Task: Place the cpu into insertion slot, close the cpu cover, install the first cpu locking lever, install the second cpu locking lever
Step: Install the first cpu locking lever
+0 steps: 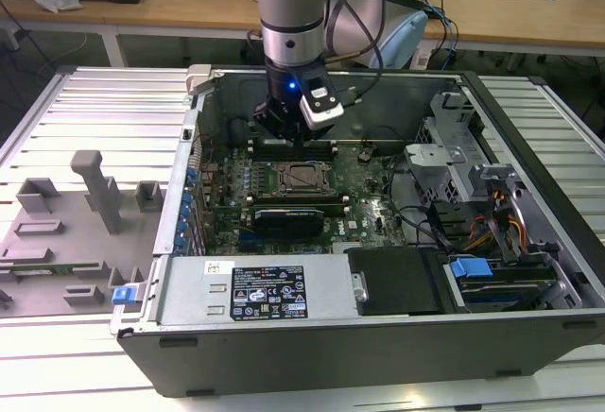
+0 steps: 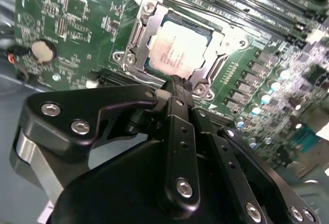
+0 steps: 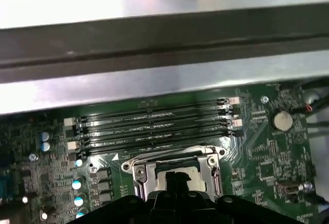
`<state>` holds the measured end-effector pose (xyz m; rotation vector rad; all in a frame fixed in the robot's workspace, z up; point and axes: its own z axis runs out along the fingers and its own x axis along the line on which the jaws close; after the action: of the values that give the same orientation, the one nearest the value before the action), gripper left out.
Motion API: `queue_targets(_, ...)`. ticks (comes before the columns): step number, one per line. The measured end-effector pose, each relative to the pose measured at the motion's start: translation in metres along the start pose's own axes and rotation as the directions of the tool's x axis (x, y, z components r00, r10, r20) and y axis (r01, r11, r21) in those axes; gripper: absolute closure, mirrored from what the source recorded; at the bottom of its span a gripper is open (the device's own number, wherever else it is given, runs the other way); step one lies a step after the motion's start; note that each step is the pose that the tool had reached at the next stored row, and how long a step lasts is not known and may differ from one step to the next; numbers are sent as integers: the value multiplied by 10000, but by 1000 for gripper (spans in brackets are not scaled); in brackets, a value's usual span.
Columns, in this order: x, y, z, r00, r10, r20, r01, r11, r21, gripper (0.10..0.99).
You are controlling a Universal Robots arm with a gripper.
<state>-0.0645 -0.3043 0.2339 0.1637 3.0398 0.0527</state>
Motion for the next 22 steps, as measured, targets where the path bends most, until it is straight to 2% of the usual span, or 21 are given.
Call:
queue_targets(2, -10, 2, 7, 9995, -299, -43, 299, 9996, -20, 980)
queue_targets(5, -116, 3, 21, 9975, -681, -161, 680, 9977, -49, 980)
queue_targets(6, -124, -4, 21, 9972, -716, -230, 715, 9974, -32, 980)
queue_targets(8, -127, -34, 24, 9968, -739, -306, 739, 9973, -11, 980)
queue_targets(9, -129, -56, 27, 9967, -741, -322, 741, 9973, -10, 980)
queue_targets(14, -150, -265, 42, 9962, -783, -380, 783, 9969, -15, 980)
queue_targets(15, -152, -285, 43, 9961, -786, -396, 787, 9969, -15, 980)
queue_targets(18, -152, -285, 41, 9961, -789, -398, 789, 9969, -11, 980)
queue_targets(22, -157, -283, -10, 9961, -790, -396, 792, 9969, 13, 980)
